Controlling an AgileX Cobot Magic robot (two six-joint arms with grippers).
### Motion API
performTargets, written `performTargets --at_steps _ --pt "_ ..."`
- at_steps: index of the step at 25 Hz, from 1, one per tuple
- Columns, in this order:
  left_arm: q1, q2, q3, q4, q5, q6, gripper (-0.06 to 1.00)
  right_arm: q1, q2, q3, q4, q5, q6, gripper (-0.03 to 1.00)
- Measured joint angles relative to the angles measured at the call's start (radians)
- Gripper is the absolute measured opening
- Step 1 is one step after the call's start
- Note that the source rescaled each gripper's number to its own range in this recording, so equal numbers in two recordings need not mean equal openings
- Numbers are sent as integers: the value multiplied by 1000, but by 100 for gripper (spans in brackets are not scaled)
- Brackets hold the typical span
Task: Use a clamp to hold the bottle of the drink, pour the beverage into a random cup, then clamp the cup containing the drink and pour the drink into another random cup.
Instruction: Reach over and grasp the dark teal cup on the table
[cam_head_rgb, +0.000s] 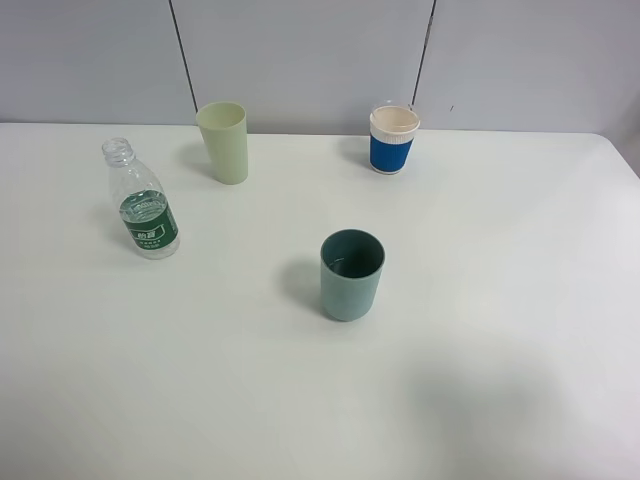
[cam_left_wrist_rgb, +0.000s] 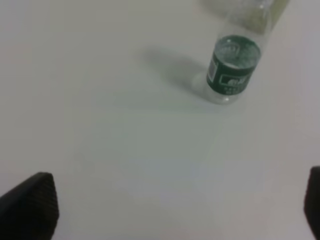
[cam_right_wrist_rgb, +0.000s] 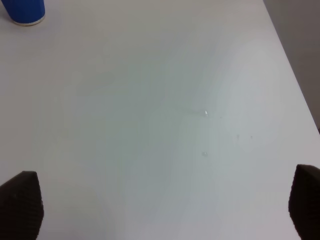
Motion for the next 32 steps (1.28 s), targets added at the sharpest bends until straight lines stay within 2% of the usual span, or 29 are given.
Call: performTargets --at_steps 32 --pt "0 0 0 -1 0 29 100 0 0 0 0 0 0 100"
